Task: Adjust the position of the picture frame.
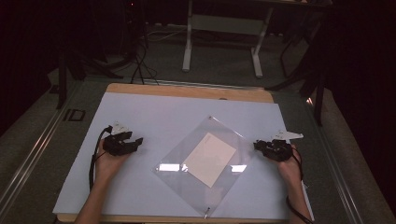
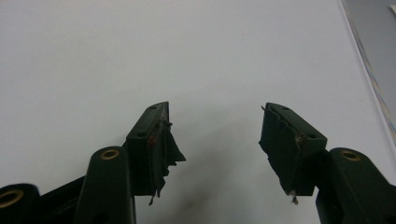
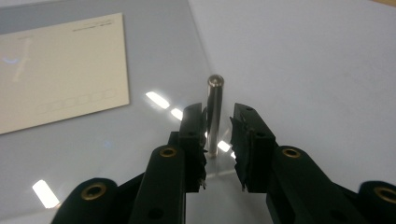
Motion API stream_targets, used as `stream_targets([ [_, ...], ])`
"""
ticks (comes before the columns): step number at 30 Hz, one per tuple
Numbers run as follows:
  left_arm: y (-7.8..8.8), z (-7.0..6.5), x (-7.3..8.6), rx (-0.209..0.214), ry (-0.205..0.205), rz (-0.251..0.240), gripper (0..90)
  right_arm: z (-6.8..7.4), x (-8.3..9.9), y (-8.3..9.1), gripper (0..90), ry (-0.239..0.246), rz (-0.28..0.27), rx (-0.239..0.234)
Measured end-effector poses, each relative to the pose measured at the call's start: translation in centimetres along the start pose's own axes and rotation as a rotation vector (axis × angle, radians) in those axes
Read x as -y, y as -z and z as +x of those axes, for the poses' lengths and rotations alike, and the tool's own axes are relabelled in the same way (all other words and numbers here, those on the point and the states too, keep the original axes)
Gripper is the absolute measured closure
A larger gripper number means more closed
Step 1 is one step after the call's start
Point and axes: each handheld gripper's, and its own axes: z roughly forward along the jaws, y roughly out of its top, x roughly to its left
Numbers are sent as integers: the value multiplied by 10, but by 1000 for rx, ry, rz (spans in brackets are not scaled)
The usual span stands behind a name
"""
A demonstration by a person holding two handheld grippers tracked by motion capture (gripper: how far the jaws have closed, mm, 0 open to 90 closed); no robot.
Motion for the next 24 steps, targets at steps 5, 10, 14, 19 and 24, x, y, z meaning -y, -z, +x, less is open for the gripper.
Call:
stream_targets([
  [5,-2,-3,0,5,-15,8,428,4,-1,-8,837,13,-1,22],
  [10,-1,-8,-1,20,-36,0,428,6,-1,-9,855,1,-10,31],
  [14,-1,-10,-2,31,-53,-4,428,8,-5,-10,856,-10,-13,54],
  [19,3,-14,-4,61,-57,-32,429,8,-17,-15,857,-25,-5,82],
  [24,7,-24,-8,123,-79,-62,431,6,-28,-20,857,-28,7,91],
])
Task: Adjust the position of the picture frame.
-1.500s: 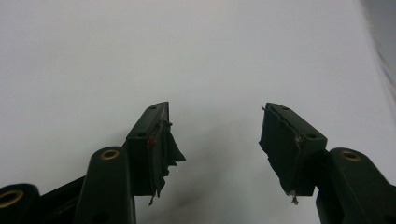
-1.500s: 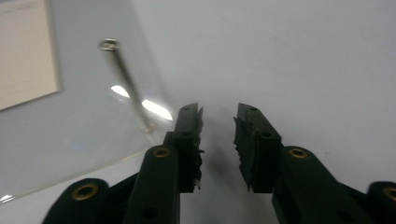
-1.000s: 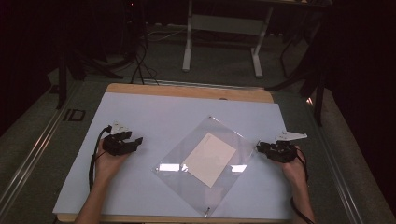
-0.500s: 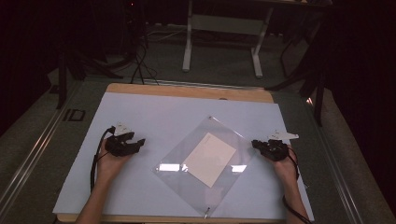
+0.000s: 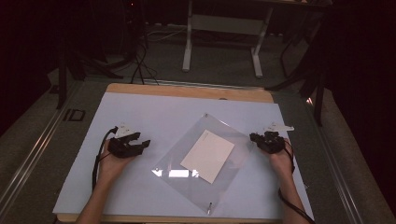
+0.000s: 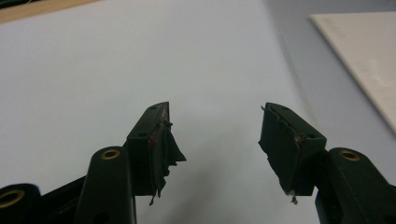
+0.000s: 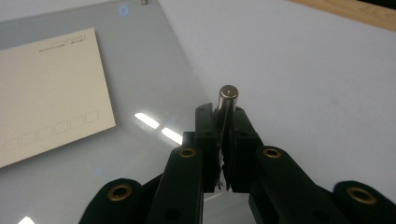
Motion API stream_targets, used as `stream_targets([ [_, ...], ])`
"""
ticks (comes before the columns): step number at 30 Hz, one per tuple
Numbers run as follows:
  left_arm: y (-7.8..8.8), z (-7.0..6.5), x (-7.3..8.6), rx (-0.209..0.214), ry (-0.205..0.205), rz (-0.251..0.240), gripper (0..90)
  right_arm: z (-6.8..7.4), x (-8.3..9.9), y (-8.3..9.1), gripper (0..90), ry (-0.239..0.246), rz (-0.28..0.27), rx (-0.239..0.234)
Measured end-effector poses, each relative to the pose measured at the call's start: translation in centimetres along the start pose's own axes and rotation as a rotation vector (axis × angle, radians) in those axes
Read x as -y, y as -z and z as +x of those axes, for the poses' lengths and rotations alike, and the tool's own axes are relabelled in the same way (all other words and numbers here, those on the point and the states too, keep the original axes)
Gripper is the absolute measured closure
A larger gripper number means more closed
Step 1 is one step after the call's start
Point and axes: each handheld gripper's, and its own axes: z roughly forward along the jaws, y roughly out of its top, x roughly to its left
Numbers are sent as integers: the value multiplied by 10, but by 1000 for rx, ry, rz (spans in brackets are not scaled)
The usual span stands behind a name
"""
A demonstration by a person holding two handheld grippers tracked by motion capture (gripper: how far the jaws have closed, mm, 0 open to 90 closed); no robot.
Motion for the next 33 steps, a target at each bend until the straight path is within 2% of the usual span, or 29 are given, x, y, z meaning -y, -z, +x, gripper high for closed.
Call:
stream_targets([
  [7,-4,-23,-9,89,-80,1,430,-2,-20,-7,856,22,11,8],
  [10,-6,-35,-12,147,-111,-7,430,-3,-26,-13,857,23,14,8],
  [18,-10,-79,-21,352,-229,-25,453,-7,-32,-32,856,-3,26,6],
  [19,-11,-85,-22,373,-241,-25,458,-8,-33,-34,856,-7,27,4],
  [20,-11,-85,-22,373,-241,-25,461,-8,-33,-34,856,-7,27,4],
  [21,-14,-95,-24,419,-264,-22,461,-8,-33,-36,856,-11,26,4],
  [31,-23,-143,-27,619,-357,-9,510,-10,-47,-55,856,-25,24,11],
  [32,-23,-143,-27,619,-357,-9,516,-10,-47,-55,856,-25,24,11],
  [33,-25,-153,-27,655,-363,-14,516,-10,-49,-57,856,-26,24,11],
])
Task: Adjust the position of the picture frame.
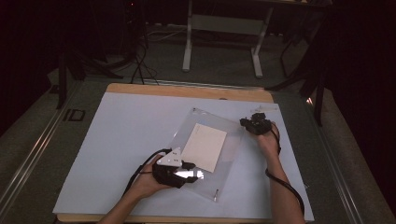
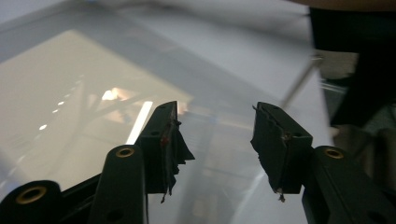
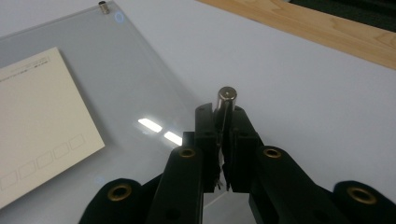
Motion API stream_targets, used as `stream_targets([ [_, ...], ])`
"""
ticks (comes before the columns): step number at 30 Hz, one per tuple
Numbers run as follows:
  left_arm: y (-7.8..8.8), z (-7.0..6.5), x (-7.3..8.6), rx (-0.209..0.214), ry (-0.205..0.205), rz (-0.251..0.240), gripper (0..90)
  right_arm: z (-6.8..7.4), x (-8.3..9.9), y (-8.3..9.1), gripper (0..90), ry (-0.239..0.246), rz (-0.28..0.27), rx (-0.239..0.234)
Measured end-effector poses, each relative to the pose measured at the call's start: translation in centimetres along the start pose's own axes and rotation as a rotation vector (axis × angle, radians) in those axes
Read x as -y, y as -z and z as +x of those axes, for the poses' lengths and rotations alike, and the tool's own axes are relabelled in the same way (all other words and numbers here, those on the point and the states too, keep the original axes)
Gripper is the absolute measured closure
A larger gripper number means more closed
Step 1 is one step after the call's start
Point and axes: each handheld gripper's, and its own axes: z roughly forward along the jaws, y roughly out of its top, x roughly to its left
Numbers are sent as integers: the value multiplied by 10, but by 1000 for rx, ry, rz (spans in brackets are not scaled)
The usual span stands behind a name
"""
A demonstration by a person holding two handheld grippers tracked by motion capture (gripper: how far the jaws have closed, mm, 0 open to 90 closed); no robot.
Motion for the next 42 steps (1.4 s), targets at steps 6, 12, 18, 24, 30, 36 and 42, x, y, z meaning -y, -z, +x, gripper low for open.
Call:
stream_targets([
  [6,-29,-12,-9,71,-56,36,549,1,-4,-7,854,-14,2,3],
  [12,-51,-22,-14,115,-104,60,601,-1,-3,-8,853,-24,4,-3],
  [18,-69,-29,-16,126,-138,76,668,-1,-4,-13,851,-48,2,-6],
  [24,-76,-28,-19,64,-167,102,757,-2,-5,-17,849,-65,2,-8],
  [30,-74,-36,-24,-10,-252,116,845,-2,-6,-22,846,-95,-5,-13],
  [36,-70,-43,-29,-90,-294,145,836,3,-19,-26,843,-86,-15,-18],
  [42,-58,-45,-28,-139,-285,175,830,22,-37,-46,839,-77,-15,-62],
])
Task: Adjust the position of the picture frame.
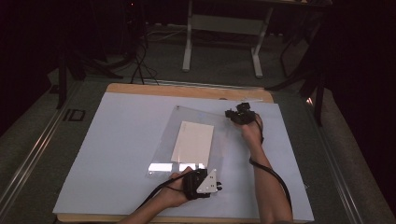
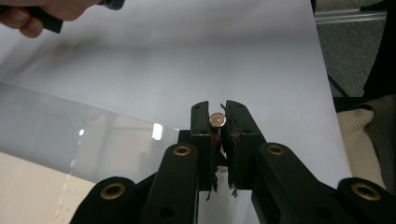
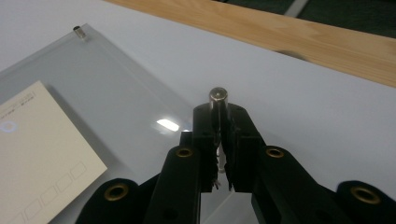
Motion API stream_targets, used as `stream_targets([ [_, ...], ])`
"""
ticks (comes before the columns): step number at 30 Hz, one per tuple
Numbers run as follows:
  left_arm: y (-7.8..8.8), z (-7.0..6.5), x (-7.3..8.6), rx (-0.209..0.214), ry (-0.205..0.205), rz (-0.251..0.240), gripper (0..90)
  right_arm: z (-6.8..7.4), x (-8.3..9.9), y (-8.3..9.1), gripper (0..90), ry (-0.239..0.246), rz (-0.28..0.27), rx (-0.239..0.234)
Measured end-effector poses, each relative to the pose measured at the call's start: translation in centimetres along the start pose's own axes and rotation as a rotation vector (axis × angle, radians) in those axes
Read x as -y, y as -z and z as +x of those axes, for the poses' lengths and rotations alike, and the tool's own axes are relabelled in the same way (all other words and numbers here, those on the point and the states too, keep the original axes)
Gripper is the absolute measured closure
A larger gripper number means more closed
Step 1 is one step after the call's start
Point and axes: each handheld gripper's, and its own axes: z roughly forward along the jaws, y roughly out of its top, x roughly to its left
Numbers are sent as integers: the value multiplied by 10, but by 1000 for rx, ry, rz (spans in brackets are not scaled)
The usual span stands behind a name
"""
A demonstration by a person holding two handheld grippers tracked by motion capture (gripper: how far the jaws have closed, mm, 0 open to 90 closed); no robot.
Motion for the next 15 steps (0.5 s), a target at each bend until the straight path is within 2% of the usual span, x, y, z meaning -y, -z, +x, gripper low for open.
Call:
stream_targets([
  [4,10,0,6,-29,27,17,826,22,-13,-23,837,21,7,-38],
  [5,10,0,6,-29,27,17,826,22,-13,-23,837,21,7,-38],
  [8,14,0,9,-52,42,24,827,45,-25,-43,834,38,7,-69],
  [11,15,3,9,-37,66,12,828,61,-33,-57,830,53,15,-102],
  [13,13,4,11,-30,55,22,829,69,-35,-65,827,50,18,-126],
  [15,7,5,15,-13,59,48,830,73,-34,-71,829,45,33,-126],
])
